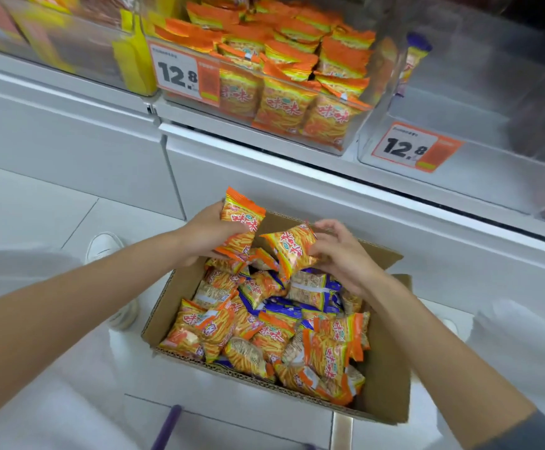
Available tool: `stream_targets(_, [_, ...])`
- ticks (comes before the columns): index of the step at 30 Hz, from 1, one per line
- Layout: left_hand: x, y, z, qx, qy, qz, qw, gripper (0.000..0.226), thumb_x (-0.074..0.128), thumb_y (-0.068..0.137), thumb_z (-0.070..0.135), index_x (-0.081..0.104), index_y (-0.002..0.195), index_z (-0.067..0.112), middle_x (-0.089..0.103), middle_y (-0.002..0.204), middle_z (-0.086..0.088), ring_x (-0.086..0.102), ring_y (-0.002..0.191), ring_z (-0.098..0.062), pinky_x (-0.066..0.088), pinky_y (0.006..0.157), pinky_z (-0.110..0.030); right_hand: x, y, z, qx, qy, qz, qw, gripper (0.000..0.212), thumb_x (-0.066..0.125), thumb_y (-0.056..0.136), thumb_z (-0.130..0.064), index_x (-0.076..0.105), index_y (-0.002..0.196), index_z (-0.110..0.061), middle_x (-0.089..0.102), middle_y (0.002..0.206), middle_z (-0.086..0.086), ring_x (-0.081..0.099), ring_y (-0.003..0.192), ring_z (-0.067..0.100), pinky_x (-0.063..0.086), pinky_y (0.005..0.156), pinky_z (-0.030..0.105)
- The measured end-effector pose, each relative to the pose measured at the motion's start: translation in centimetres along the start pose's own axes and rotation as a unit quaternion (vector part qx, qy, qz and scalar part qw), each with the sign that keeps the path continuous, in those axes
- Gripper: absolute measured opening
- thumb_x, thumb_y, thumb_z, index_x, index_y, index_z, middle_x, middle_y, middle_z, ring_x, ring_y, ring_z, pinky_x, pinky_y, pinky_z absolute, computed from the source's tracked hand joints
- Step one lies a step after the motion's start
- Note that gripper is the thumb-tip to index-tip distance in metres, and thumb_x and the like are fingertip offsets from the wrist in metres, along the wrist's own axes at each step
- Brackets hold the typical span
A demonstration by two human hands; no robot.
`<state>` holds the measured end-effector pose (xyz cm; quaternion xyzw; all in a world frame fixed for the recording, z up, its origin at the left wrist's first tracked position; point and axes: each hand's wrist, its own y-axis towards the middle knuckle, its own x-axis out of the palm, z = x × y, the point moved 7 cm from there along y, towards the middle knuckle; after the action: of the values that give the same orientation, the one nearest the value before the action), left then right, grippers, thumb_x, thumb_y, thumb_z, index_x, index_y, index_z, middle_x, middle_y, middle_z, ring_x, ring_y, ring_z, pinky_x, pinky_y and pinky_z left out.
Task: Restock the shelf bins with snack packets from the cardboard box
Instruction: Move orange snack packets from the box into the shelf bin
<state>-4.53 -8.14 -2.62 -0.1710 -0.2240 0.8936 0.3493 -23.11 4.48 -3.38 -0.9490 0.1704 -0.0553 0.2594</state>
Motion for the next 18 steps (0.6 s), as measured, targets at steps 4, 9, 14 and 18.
stream_targets(4, [2.5,0.0,0.3,-0.008,-0.008,-0.020,1.000,0.034,0.061,0.095,0.031,0.045,0.124,0.023,0.065,0.111,0.003,0.066,0.092,-0.012,0.057,0.070,-0.030,-0.8,-0.9,-1.2,-0.036,0.080,-0.011,0.996,0.067,0.066,0.079,0.014,0.051,0.130,-0.026,0.054,0.116,0.017,0.067,0.078,0.021,0.055,0.079,0.038])
stream_targets(9, [5.5,0.0,1.9,0.016,-0.120,-0.102,0.987,0.060,0.052,0.089,0.059,0.044,0.137,0.023,0.066,0.125,-0.003,0.066,0.110,-0.018,0.056,0.091,-0.038,0.4,-0.7,-2.0,-0.062,0.080,0.053,0.993,0.048,0.077,0.080,-0.013,0.050,0.120,-0.013,0.065,0.119,0.010,0.069,0.103,0.022,0.056,0.090,0.034])
stream_targets(14, [5.8,0.1,3.3,0.059,-0.118,-0.080,0.988,0.050,0.060,0.088,0.052,0.051,0.129,0.024,0.068,0.119,0.000,0.066,0.109,-0.017,0.052,0.098,-0.044,2.9,-0.3,-3.3,-0.142,-0.091,0.055,0.984,0.046,0.081,0.078,-0.025,0.052,0.113,-0.018,0.066,0.106,-0.003,0.063,0.089,-0.004,0.050,0.072,0.012])
stream_targets(18, [4.1,0.7,3.7,0.063,-0.122,-0.047,0.989,0.046,0.055,0.094,0.044,0.047,0.132,0.019,0.068,0.116,-0.004,0.069,0.103,-0.020,0.056,0.091,-0.041,3.0,1.0,-4.0,-0.116,-0.037,0.002,0.993,0.060,0.080,0.074,-0.038,0.051,0.121,-0.016,0.063,0.121,0.007,0.060,0.115,0.022,0.049,0.100,0.040])
